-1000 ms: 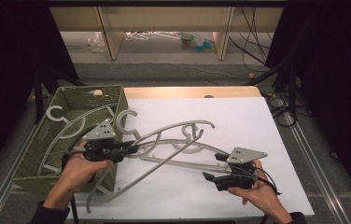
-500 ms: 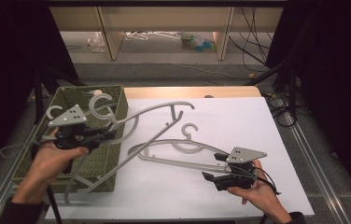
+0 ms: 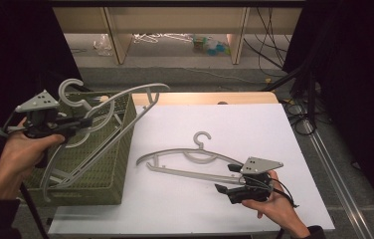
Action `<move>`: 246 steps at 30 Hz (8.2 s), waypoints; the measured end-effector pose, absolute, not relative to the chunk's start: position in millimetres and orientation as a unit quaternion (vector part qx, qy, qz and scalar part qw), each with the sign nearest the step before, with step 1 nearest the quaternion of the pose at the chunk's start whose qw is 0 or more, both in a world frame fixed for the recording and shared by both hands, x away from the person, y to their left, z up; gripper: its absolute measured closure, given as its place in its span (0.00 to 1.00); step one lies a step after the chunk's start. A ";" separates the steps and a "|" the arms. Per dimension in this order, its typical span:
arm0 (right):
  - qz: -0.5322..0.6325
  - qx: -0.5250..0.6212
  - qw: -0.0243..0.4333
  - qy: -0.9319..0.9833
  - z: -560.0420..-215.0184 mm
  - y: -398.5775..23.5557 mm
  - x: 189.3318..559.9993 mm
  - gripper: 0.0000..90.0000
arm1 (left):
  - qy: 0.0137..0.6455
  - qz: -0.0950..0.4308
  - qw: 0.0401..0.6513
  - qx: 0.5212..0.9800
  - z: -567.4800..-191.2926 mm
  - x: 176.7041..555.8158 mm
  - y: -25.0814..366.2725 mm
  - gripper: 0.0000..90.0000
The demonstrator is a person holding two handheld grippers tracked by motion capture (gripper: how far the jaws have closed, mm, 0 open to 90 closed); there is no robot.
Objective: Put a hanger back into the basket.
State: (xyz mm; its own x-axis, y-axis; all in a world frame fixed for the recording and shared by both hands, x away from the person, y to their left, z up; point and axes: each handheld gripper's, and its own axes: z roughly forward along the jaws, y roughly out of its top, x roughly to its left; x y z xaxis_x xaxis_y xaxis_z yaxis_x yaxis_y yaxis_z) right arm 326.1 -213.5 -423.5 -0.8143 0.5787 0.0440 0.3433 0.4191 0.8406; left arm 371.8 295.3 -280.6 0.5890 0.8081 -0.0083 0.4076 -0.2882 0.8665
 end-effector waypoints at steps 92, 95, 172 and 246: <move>0.453 0.279 0.116 0.839 -428.3 -212.3 328.5 0.25 | 0.535 0.243 0.305 0.750 -394.5 430.2 378.5 0.66; 0.454 0.278 0.117 0.839 -428.3 -212.4 328.6 0.25 | 0.515 0.238 0.327 0.756 -386.9 417.1 367.8 0.55; 0.297 0.330 0.104 0.890 -463.0 -205.7 443.8 0.50 | 0.310 0.160 0.532 0.772 -420.9 276.9 171.4 0.20; 0.209 0.053 0.215 0.952 -387.4 -181.9 372.0 0.91 | 0.240 0.040 0.424 0.873 -428.4 404.5 63.8 0.73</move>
